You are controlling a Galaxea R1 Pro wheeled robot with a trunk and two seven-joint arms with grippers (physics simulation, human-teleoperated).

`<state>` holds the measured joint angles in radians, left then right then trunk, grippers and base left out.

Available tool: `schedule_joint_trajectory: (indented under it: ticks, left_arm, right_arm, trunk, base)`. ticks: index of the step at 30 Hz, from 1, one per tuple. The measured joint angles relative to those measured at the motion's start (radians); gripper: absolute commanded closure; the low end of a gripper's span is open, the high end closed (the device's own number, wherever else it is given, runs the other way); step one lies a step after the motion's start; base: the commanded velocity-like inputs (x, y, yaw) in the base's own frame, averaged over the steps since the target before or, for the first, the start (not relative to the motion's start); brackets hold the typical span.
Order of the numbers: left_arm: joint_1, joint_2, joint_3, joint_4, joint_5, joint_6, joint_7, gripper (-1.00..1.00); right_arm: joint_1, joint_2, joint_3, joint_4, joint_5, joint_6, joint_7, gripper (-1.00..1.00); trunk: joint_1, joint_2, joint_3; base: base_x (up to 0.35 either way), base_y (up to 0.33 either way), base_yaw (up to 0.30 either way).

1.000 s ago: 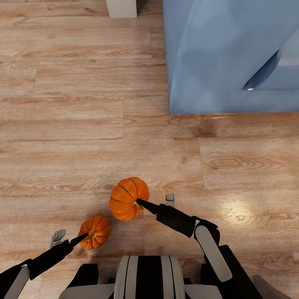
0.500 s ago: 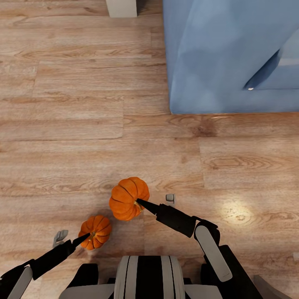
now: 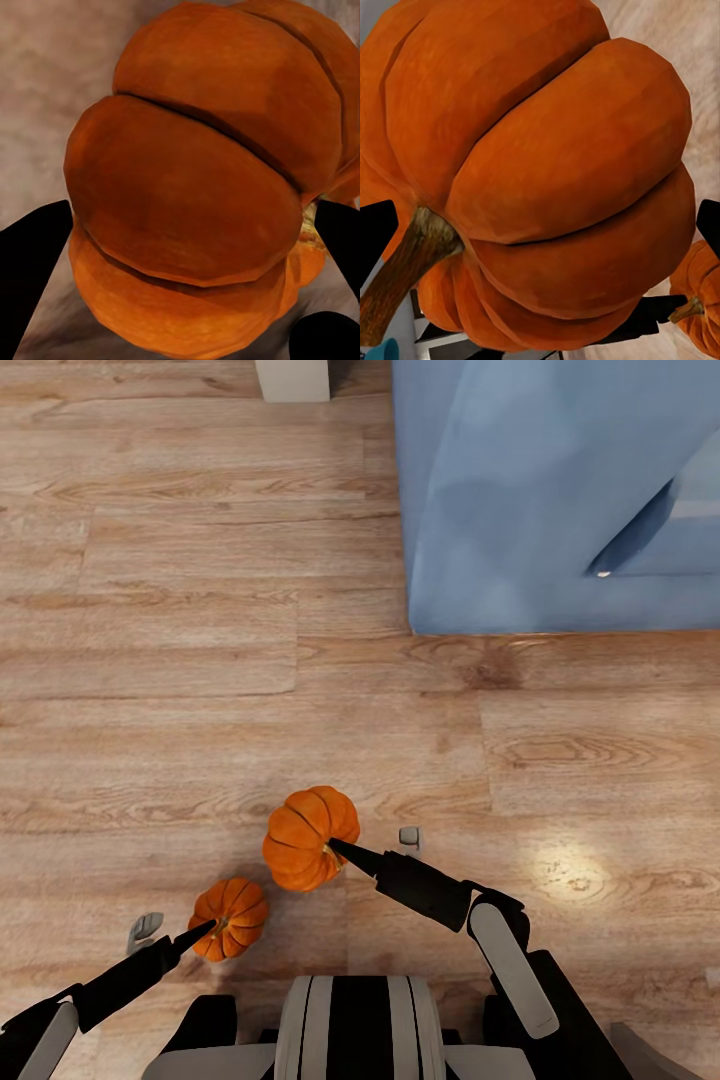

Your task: Place each of the two pumpkins and all three candles from the living room inside a cabinet in the living room (use any cabinet), then make sure every cabinet is closed, and position the cauldron so it is next to a table in the living room.

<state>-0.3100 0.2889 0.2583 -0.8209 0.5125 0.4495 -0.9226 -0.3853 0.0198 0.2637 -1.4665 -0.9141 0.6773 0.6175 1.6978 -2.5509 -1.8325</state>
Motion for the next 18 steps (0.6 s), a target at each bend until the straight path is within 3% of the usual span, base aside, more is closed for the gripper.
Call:
schedule_joint_trajectory:
  ticks: [18]
  left_arm:
    - [0.001,0.001,-0.002,0.001,-0.009,0.000,0.032,1.00]
  right_arm:
    - [0.000,0.000,0.000,0.000,-0.003,0.000,-0.005,1.00]
  trunk:
    - [-0.001,0.000,0.008]
  base:
    - [0.000,0.000,0.000]
